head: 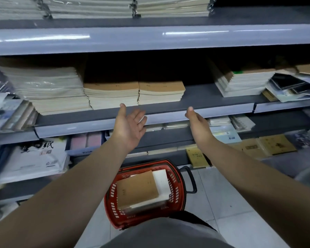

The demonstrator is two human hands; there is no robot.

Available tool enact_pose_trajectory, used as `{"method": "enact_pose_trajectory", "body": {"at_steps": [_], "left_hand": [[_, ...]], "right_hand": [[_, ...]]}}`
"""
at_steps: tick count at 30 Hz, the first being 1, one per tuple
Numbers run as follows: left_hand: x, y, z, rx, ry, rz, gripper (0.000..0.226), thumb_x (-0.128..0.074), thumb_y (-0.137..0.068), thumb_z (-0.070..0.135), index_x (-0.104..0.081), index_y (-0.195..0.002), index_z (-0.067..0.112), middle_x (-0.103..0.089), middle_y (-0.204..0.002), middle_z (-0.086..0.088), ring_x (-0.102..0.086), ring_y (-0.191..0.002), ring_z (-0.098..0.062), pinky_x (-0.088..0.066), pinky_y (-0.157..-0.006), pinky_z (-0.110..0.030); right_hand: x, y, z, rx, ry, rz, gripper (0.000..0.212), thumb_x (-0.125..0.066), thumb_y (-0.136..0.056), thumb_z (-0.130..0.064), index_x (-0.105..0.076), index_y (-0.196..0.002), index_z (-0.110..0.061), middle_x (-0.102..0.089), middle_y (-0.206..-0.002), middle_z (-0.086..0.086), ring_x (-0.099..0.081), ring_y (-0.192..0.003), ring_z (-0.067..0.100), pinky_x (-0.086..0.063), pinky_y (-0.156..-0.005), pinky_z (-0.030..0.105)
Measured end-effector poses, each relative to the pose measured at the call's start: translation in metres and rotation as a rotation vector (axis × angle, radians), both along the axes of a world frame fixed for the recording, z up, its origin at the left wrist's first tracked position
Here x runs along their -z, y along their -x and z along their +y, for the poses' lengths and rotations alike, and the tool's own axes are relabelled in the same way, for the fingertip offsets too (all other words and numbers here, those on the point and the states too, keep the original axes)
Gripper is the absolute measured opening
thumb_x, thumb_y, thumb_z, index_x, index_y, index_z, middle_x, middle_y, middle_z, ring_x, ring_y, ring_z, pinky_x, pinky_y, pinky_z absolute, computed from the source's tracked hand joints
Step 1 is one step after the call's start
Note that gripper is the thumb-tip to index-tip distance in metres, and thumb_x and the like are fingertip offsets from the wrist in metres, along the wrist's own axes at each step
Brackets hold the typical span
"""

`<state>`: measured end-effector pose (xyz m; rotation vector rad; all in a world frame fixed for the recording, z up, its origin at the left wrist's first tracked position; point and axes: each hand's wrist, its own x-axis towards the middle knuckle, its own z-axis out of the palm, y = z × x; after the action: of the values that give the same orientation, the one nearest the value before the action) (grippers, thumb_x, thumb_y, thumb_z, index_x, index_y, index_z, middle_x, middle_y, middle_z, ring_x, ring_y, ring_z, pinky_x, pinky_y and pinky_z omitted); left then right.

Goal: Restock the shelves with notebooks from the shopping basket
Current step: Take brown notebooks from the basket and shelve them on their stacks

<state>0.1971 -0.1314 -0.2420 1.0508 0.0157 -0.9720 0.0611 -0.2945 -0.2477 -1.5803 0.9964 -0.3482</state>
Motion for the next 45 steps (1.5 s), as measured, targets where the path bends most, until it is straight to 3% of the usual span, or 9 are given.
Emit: {"method": "enact_pose_trajectory", "body": {"at_steps": [6,10,21,25,28,30,34,40,45], "left_hand": [[0.014,0.03,0.028,-0.019,-0.043,0.011,0.081,-0.017,-0.094,0.071,-0.031,-0.151,0.016,-0.042,-0.151,0.0,-0.034,-0.141,-0.017,-0.016,-0.117,-0.044],[0.029,0.059,0.043,-0.024,-0.076,0.022,0.081,-0.017,-0.094,0.071,-0.029,-0.152,0.016,-0.039,-0.153,-0.001,-0.032,-0.143,-0.019,-0.016,-0.117,-0.043],[0.067,0.125,0.093,-0.059,-0.153,0.069,0.087,-0.022,-0.091,0.074,-0.025,-0.153,0.014,-0.035,-0.155,-0.004,-0.028,-0.144,-0.021,-0.016,-0.117,-0.045],[0.081,0.134,0.107,-0.072,-0.172,0.106,0.085,-0.021,-0.092,0.073,-0.024,-0.153,0.013,-0.036,-0.154,-0.004,-0.028,-0.144,-0.022,-0.017,-0.117,-0.045],[0.092,0.132,0.111,-0.076,-0.195,0.123,0.086,-0.022,-0.092,0.072,-0.024,-0.153,0.012,-0.036,-0.154,-0.005,-0.029,-0.144,-0.022,-0.018,-0.117,-0.046],[0.101,0.129,0.115,-0.082,-0.219,0.152,0.085,-0.022,-0.092,0.072,-0.025,-0.153,0.012,-0.035,-0.154,-0.006,-0.029,-0.144,-0.022,-0.017,-0.117,-0.047],[0.122,0.119,0.123,-0.078,-0.24,0.206,0.084,-0.023,-0.092,0.072,-0.024,-0.154,0.014,-0.033,-0.156,-0.006,-0.026,-0.145,-0.021,-0.012,-0.118,-0.047],[0.154,0.098,0.143,-0.051,-0.288,0.278,0.083,-0.025,-0.092,0.072,-0.024,-0.154,0.016,-0.03,-0.157,-0.006,-0.023,-0.147,-0.023,-0.012,-0.117,-0.05],[0.193,0.073,0.157,-0.01,-0.326,0.349,0.082,-0.028,-0.092,0.071,-0.029,-0.152,0.015,-0.033,-0.156,-0.005,-0.024,-0.146,-0.023,-0.01,-0.117,-0.049]], "right_hand": [[0.01,0.033,0.016,-0.045,0.016,0.044,0.059,-0.03,-0.097,-0.06,-0.051,-0.137,-0.022,-0.048,-0.14,-0.002,-0.043,-0.124,0.015,-0.027,-0.094,0.029],[0.02,0.06,0.028,-0.101,0.033,0.09,0.063,-0.027,-0.097,-0.062,-0.046,-0.142,-0.022,-0.044,-0.147,0.002,-0.039,-0.135,0.022,-0.026,-0.095,0.03],[0.046,0.12,0.057,-0.194,0.043,0.173,0.067,-0.026,-0.094,-0.067,-0.049,-0.139,-0.022,-0.053,-0.14,0.0,-0.046,-0.127,0.018,-0.029,-0.095,0.03],[0.06,0.131,0.081,-0.27,0.062,0.217,0.066,-0.027,-0.092,-0.07,-0.056,-0.131,-0.026,-0.057,-0.133,-0.003,-0.048,-0.11,0.009,-0.029,-0.091,0.031],[0.069,0.13,0.091,-0.328,0.013,0.254,0.061,-0.029,-0.091,-0.072,-0.055,-0.125,-0.029,-0.06,-0.127,-0.002,-0.052,-0.12,0.017,-0.032,-0.092,0.032],[0.078,0.129,0.096,-0.357,0.01,0.292,0.064,-0.029,-0.089,-0.074,-0.052,-0.131,-0.03,-0.06,-0.13,-0.002,-0.051,-0.123,0.02,-0.034,-0.094,0.034],[0.099,0.121,0.104,-0.43,0.133,0.358,0.055,-0.03,-0.093,-0.067,-0.061,-0.118,-0.028,-0.063,-0.121,-0.001,-0.055,-0.116,0.021,-0.039,-0.09,0.035],[0.135,0.095,0.121,-0.47,0.125,0.468,0.057,-0.038,-0.095,-0.059,-0.051,-0.137,-0.022,-0.059,-0.132,0.003,-0.056,-0.12,0.023,-0.045,-0.102,0.043],[0.17,0.071,0.133,-0.526,0.134,0.508,0.06,-0.038,-0.095,-0.059,-0.045,-0.141,-0.021,-0.053,-0.139,0.001,-0.049,-0.126,0.02,-0.039,-0.095,0.031]]}}
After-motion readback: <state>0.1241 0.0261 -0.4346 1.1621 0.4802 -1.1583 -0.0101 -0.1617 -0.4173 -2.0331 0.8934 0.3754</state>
